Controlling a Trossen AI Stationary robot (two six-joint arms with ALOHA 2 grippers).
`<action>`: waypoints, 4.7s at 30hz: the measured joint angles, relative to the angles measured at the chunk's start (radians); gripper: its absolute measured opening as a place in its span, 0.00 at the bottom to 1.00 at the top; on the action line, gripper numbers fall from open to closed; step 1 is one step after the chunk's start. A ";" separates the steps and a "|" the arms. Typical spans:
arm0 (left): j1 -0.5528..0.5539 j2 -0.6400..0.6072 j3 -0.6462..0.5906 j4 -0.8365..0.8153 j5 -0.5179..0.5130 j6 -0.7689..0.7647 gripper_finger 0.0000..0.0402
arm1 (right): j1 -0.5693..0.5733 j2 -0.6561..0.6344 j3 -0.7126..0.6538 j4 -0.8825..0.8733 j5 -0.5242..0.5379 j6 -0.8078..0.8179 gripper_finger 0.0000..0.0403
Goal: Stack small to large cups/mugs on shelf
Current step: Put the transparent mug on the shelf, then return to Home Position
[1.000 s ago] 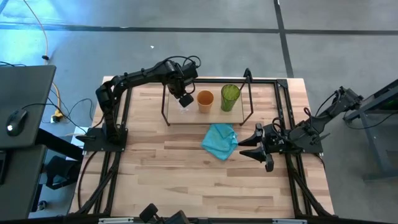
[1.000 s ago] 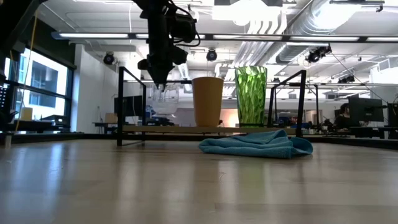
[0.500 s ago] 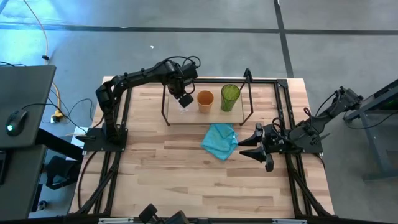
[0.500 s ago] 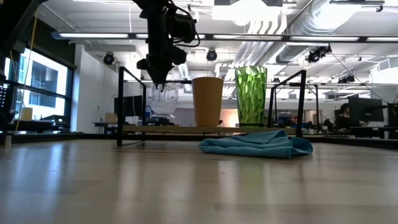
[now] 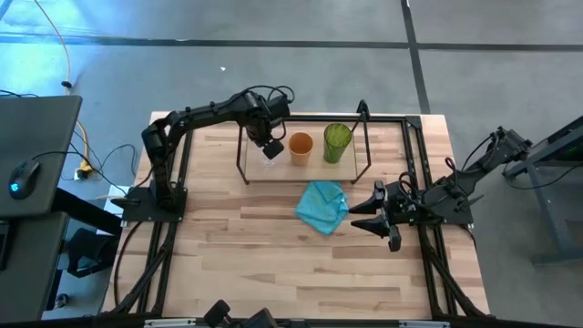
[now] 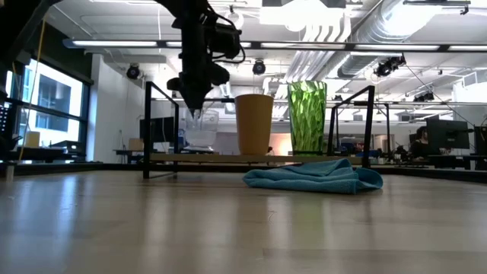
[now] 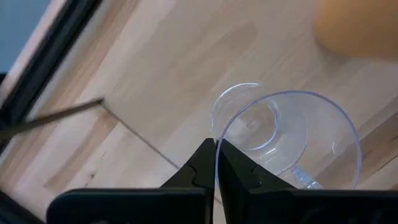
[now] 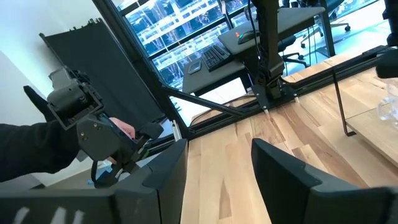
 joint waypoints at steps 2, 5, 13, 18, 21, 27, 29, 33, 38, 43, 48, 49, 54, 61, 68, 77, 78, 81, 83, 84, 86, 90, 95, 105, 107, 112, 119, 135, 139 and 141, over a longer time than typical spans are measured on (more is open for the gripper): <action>0.000 0.000 -0.012 -0.005 0.000 -0.003 0.00 | 0.000 0.000 0.000 0.000 0.000 0.000 0.43; 0.000 0.000 -0.036 -0.003 0.000 -0.003 0.00 | 0.000 0.000 0.000 0.000 0.000 -0.001 0.43; 0.000 -0.005 -0.070 0.038 0.022 -0.008 0.00 | 0.000 0.000 0.000 -0.004 0.000 -0.008 0.43; 0.000 -0.001 -0.058 0.040 0.015 -0.006 0.00 | 0.000 0.000 0.000 -0.008 0.000 -0.008 0.43; 0.000 0.000 -0.056 0.044 0.014 -0.005 0.00 | 0.000 0.000 0.000 -0.008 0.000 -0.008 0.43; 0.001 0.000 -0.056 0.046 0.011 0.000 0.00 | 0.000 0.000 0.000 -0.008 0.000 -0.008 0.43; 0.001 0.000 -0.055 0.047 0.011 0.000 0.00 | 0.000 0.000 0.000 -0.008 0.000 -0.008 0.43; 0.001 0.000 -0.055 0.047 0.007 0.000 0.02 | 0.000 0.000 0.000 -0.008 0.000 -0.008 0.43; 0.001 0.001 -0.055 0.047 -0.020 0.001 0.06 | 0.000 0.000 0.000 -0.008 -0.001 -0.008 0.43; 0.001 0.001 -0.055 0.046 -0.030 0.016 0.10 | 0.000 0.000 0.000 -0.008 -0.007 0.002 0.43; 0.001 0.001 -0.055 0.045 -0.030 0.024 0.12 | 0.000 0.000 0.000 -0.010 -0.008 0.002 0.43; 0.001 0.001 -0.055 0.045 -0.030 0.028 0.12 | 0.000 0.000 0.000 -0.012 -0.008 0.002 0.43; 0.001 0.001 -0.055 0.039 -0.026 0.044 0.14 | 0.000 0.000 0.000 -0.016 -0.008 0.001 0.43; 0.001 0.001 -0.055 0.039 -0.010 0.046 0.20 | 0.000 0.000 0.000 -0.023 -0.008 0.000 0.43; 0.001 0.001 -0.055 0.040 0.005 0.053 0.28 | 0.000 0.000 0.000 -0.023 -0.008 0.000 0.43; 0.001 0.000 -0.055 0.040 0.005 0.053 0.42 | 0.000 0.000 0.000 -0.023 -0.008 0.000 0.43; 0.001 0.000 -0.055 0.040 0.005 0.053 0.43 | 0.000 0.000 0.000 -0.023 -0.008 0.000 0.43; 0.000 0.000 -0.055 0.039 0.009 0.053 0.45 | 0.000 0.000 0.000 -0.023 -0.008 0.000 0.43; 0.000 -0.005 -0.055 0.038 0.011 0.054 0.45 | 0.000 0.000 0.000 -0.023 -0.008 0.000 0.43; 0.000 -0.009 -0.055 0.038 0.011 0.053 0.45 | 0.000 0.000 0.000 -0.023 -0.008 0.000 0.43; 0.000 -0.015 -0.037 0.028 0.011 0.055 0.45 | 0.000 0.000 0.000 -0.024 -0.008 0.000 0.43; 0.000 -0.015 0.047 -0.025 0.011 0.069 0.44 | 0.000 0.000 0.000 -0.024 -0.008 -0.018 0.43; 0.000 -0.015 0.202 -0.104 0.010 0.076 0.42 | 0.000 0.000 0.000 -0.023 -0.008 -0.023 0.43; 0.000 -0.016 0.656 -0.303 0.008 0.109 0.42 | 0.000 0.000 0.000 -0.023 -0.008 -0.027 0.43; -0.005 -0.084 0.617 -0.237 0.028 0.122 0.42 | -0.001 0.000 0.000 -0.022 -0.006 -0.044 0.43; -0.010 -0.246 0.575 -0.160 0.084 0.135 0.41 | -0.003 -0.011 0.000 -0.010 0.025 -0.119 0.43; -0.030 -0.422 0.574 -0.006 0.115 0.166 0.41 | -0.042 -0.076 0.000 0.022 0.069 -0.288 0.43; -0.029 -0.612 0.574 0.092 0.424 0.223 0.42 | -0.146 -0.248 0.000 0.049 0.069 -0.544 0.43; -0.029 -0.617 0.574 0.090 0.443 0.228 0.42 | -0.164 -0.279 0.000 0.053 0.068 -0.577 0.43; -0.028 -0.617 0.574 0.088 0.443 0.229 0.42 | -0.169 -0.291 0.000 0.053 0.068 -0.577 0.43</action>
